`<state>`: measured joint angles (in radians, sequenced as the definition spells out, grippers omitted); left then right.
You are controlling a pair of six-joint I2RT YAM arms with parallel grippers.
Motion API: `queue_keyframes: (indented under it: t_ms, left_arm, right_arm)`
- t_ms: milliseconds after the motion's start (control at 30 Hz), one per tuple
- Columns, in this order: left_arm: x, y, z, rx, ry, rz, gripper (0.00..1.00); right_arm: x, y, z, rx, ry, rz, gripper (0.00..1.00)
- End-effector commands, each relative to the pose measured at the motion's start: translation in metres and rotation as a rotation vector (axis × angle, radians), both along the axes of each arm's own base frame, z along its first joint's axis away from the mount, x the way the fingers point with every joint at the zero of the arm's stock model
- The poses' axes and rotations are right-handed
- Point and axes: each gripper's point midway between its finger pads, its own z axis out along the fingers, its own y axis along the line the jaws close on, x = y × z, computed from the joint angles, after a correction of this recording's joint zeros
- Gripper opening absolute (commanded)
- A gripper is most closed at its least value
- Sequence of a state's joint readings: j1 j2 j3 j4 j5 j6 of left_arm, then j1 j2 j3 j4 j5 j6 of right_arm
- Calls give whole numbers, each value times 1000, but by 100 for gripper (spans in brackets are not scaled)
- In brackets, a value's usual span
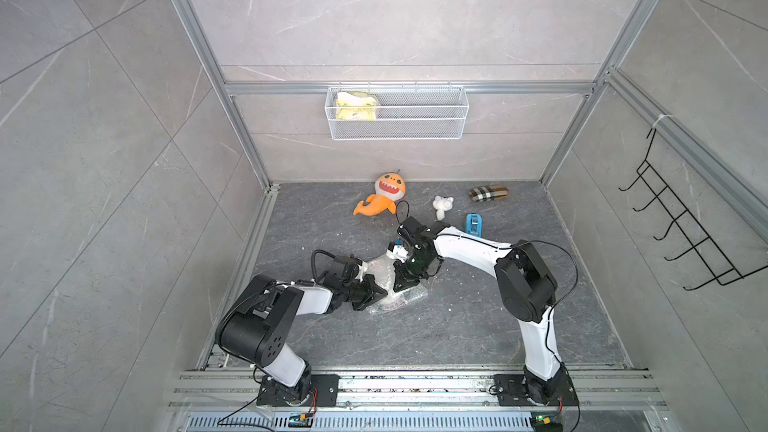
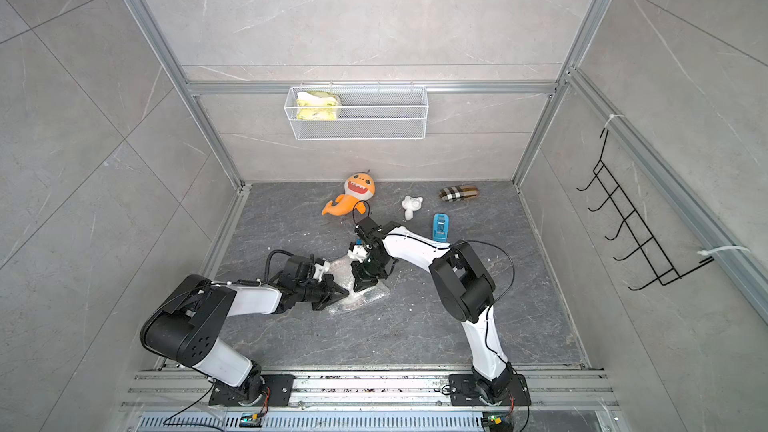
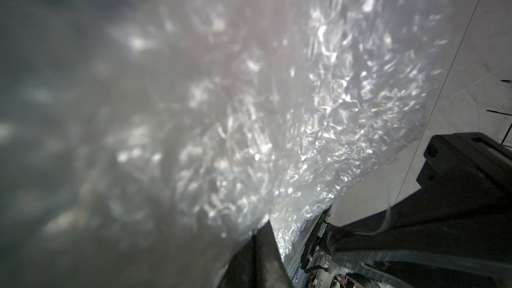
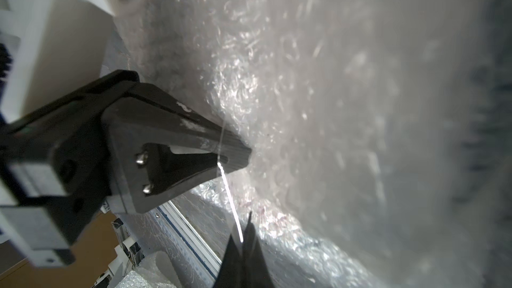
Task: Wrap dinner plates in bubble wrap
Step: Stick the tape on the bubble wrap.
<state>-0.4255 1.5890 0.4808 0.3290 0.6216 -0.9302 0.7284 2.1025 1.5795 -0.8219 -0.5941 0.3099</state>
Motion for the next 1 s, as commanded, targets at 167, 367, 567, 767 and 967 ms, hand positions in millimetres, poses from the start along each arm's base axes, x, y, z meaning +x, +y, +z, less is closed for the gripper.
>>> queue_keyframes:
  t_ms: [167,367,567,767,967]
  left_arm:
    - [-26,29,-40,145,133,60,1]
    - [-26,29,-35,134,125,68,1]
    - [-26,28,-27,121,105,70,3]
    - [-24,29,-4,111,69,77,20]
    - [-9,28,32,92,-22,101,26]
  right_arm:
    - [-5,-2,-26,-103,69,-48,0]
    - [-10,-12,-46,-182,140,-91,0]
    - [-13,-15,-60,-234,203,-92,0]
    - [-18,-23,-70,-279,220,-90,0]
    - [-19,-28,-75,-297,213,-90,0]
